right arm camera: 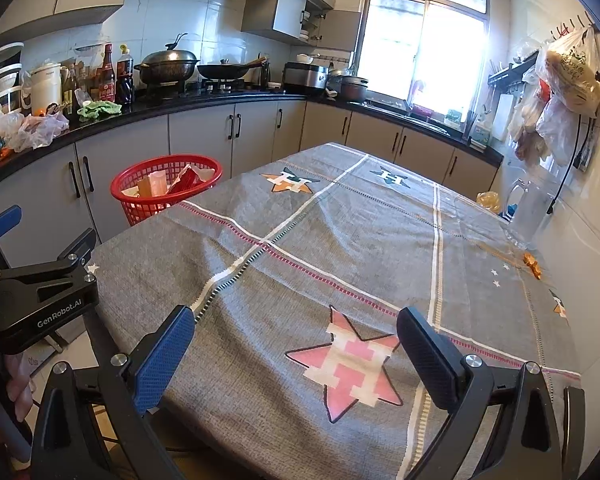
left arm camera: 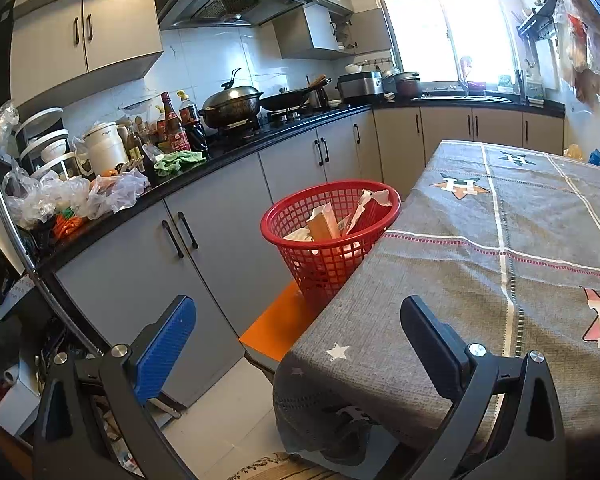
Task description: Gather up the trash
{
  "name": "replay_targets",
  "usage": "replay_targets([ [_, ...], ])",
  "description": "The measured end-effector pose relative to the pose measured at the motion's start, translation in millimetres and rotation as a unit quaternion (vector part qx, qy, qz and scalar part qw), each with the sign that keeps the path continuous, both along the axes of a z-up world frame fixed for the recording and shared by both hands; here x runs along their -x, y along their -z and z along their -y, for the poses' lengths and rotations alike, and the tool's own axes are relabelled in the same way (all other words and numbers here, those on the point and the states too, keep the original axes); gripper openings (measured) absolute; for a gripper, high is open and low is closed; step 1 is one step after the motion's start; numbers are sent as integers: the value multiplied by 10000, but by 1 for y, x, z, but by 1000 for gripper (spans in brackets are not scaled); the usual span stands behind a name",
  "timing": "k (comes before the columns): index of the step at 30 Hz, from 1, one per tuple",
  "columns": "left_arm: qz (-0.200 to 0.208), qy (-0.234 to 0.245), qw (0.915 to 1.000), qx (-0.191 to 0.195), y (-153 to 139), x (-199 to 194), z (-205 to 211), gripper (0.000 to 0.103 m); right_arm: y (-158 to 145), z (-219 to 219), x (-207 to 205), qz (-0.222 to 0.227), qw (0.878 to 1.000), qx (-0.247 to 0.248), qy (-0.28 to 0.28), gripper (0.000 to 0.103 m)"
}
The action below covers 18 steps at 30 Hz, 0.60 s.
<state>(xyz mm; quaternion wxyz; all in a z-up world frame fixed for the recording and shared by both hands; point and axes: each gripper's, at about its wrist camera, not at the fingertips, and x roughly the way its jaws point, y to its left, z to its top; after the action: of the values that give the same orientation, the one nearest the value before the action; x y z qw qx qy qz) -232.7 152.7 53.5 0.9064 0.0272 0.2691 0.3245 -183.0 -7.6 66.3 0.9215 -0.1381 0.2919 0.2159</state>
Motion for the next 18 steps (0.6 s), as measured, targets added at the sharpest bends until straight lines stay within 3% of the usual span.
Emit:
replay_targets([
  [18, -72, -1, 10000, 48, 4, -1, -3, 102, 7, -3, 0, -70, 10000, 61, 7, 102],
])
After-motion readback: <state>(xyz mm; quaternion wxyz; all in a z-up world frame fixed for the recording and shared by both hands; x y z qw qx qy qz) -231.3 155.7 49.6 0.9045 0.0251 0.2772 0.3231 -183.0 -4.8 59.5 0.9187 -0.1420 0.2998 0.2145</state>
